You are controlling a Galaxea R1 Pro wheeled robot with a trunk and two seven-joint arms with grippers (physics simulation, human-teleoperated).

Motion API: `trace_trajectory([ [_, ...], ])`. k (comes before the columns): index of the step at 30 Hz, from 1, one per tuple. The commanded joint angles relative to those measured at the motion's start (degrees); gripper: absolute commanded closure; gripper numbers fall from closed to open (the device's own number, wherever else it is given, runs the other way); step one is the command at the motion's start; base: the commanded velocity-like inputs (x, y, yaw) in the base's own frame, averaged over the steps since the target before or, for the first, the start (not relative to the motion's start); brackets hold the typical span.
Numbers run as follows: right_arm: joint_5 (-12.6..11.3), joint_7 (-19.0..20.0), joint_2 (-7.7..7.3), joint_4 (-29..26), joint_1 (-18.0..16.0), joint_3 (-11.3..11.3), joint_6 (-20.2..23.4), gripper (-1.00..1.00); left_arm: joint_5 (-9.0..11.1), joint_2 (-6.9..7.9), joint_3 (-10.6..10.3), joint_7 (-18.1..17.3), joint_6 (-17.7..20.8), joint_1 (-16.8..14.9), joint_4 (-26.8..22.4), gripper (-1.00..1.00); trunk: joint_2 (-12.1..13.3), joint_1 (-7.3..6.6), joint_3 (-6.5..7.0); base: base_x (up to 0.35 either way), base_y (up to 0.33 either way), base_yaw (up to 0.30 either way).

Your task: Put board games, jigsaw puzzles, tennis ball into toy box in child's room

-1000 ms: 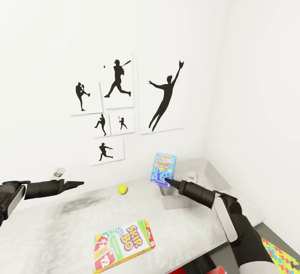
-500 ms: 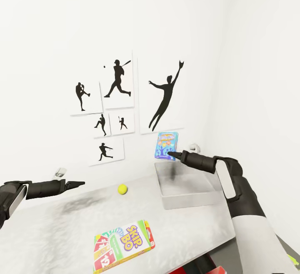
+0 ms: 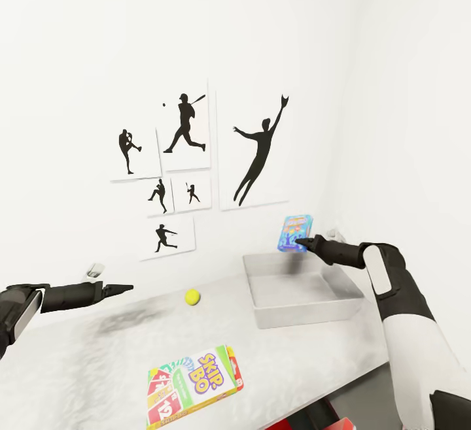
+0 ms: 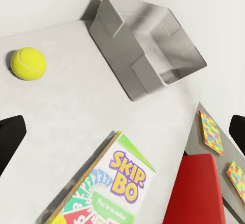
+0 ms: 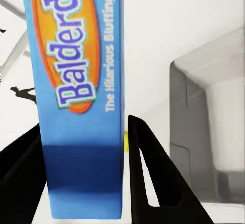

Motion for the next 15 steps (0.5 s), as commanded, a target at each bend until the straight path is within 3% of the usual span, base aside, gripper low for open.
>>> trace_trajectory([
  [1, 0.2, 0.6, -0.18, -0.1, -0.1, -0.2, 0.4, 1.0, 0.2, 0.01, 0.0, -0.1, 0.6, 0.0, 0.0, -1.0, 0.0, 0.02, -0.03, 0.0, 0.0, 0.0],
  [15, 0.0, 0.7, -0.5, -0.5, 0.2, -0.3, 0.5, 1.0, 0.2, 0.01, 0.0, -0.3, 0.5, 0.0, 0.0, -1.0, 0.0, 0.02, -0.03, 0.0, 0.0, 0.0],
])
